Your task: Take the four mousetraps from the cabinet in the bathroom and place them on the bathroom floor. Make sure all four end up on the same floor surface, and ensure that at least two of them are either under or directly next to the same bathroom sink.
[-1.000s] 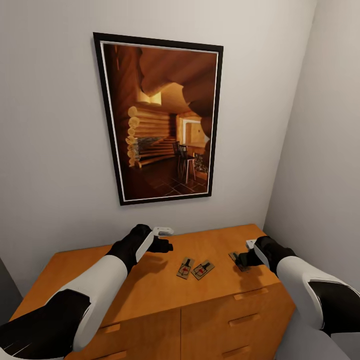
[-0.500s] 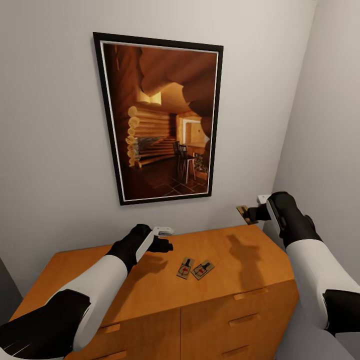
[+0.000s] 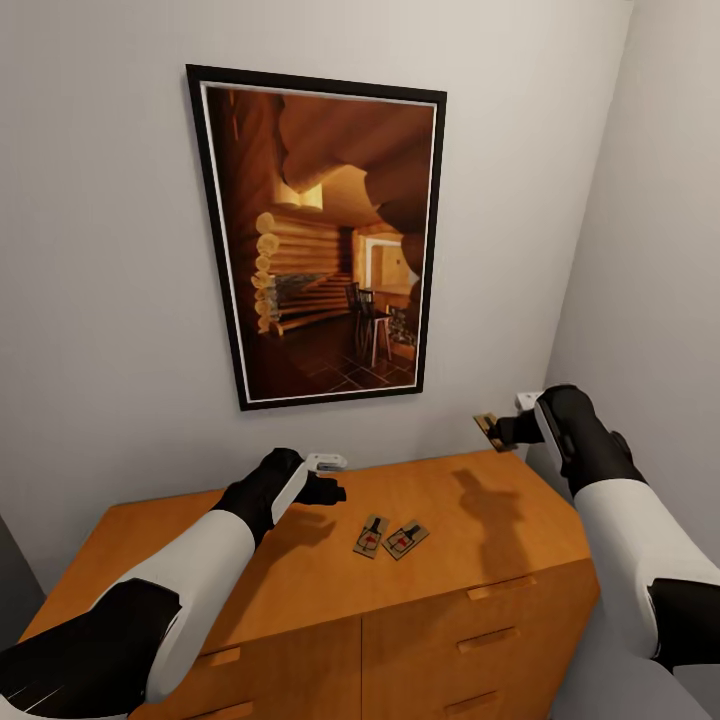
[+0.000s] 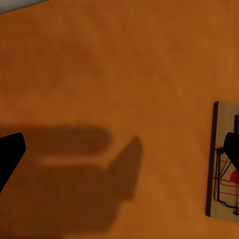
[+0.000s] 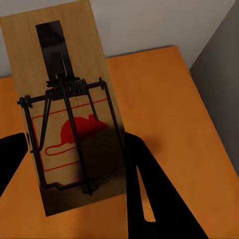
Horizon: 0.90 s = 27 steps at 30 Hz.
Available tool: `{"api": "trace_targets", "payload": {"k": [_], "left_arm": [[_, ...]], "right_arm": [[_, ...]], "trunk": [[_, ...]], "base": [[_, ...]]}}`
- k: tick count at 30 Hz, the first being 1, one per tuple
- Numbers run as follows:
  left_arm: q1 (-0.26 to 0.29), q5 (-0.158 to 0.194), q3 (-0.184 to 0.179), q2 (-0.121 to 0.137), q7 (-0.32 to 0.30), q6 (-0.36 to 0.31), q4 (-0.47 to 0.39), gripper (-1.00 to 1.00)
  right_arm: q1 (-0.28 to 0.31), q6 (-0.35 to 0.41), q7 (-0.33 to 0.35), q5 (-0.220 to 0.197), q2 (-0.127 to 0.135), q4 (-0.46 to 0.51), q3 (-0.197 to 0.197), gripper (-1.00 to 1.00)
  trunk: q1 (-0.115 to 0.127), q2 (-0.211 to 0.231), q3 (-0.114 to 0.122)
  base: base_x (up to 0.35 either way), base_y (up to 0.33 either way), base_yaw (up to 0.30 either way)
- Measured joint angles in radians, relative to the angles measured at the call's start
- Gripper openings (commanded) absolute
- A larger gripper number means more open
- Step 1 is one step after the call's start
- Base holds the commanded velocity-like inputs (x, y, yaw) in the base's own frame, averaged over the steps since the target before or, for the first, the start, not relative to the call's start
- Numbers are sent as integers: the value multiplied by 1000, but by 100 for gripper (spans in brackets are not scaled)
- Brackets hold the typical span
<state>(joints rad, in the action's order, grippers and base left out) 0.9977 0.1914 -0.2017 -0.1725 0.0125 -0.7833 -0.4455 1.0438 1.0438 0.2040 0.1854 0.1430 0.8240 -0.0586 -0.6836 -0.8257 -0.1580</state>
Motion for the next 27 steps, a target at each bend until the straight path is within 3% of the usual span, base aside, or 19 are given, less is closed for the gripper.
{"api": "trace_targets", "payload": {"k": [13,27], "left_arm": [[0,0,0,0,0,-1,0,100],[0,2,0,0,0,-1,1,100]], "right_arm": [[0,0,10,-2,9,-82,-2,-100],[0,0,21,-3,15,-100,-2,-100]], "trunk": [[0,0,0],[0,0,0]], "base": [[0,0,0],[0,0,0]]}}
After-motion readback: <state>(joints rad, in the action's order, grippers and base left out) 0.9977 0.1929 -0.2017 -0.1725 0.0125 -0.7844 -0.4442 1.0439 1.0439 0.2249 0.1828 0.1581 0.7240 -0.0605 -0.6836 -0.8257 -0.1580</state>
